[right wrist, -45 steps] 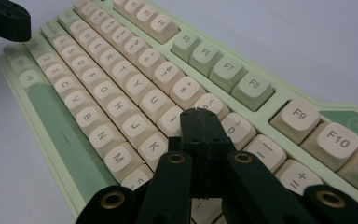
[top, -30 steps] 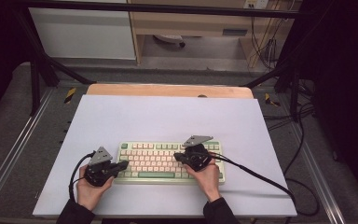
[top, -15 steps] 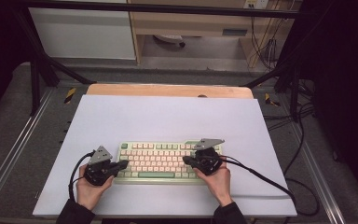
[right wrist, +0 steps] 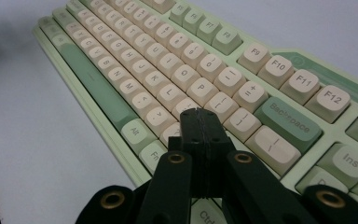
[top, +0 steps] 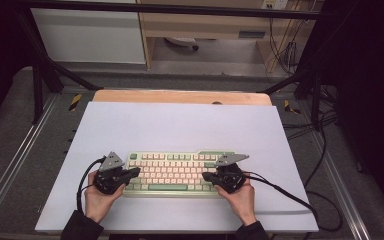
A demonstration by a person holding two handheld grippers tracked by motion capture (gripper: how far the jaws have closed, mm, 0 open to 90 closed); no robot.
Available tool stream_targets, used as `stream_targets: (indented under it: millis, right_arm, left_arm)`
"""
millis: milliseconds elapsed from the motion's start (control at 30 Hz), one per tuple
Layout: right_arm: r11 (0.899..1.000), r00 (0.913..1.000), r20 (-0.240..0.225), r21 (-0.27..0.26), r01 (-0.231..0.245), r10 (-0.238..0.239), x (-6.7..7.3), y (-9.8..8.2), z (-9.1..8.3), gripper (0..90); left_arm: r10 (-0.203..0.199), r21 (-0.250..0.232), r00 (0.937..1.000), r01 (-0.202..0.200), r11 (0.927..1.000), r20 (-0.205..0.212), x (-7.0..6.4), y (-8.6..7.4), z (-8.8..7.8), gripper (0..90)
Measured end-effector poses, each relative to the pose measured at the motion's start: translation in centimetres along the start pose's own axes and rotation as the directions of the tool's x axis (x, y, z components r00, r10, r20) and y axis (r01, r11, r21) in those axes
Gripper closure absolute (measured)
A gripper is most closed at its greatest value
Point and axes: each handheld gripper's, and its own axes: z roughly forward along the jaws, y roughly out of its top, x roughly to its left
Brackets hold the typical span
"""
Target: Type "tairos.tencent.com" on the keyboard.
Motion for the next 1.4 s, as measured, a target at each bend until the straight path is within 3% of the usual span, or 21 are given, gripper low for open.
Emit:
stream_targets:
  millis: [333, 633, 1100, 1400]
  right_arm:
    - [1.000, 0.9999, -0.005, -0.002, -0.010, 0.010, -0.2, -0.5, -0.3, 90.0]
    - [1.000, 0.9999, -0.005, -0.006, -0.011, 0.011, -0.2, -0.9, -0.5, 90.0]
    - [1.000, 0.9999, -0.008, -0.010, -0.006, 0.006, -0.1, -1.1, -0.3, 90.0]
    - [1.000, 0.9999, -0.013, -0.020, -0.003, 0.003, 0.0, -1.0, -0.5, 90.0]
  left_arm:
    - [0.010, 0.013, 0.9999, -0.010, 0.9999, 0.002, -0.5, 0.7, 1.5, 90.0]
    - [0.011, 0.039, 0.9999, -0.012, 0.9992, 0.005, -0.6, 0.2, 2.8, 90.0]
    - [0.031, 0.057, 0.9995, -0.031, 0.9979, 0.003, -0.7, -0.3, 3.4, 90.0]
    - [0.034, 0.031, 0.9994, -0.034, 0.9989, 0.010, -0.8, -0.3, 2.8, 90.0]
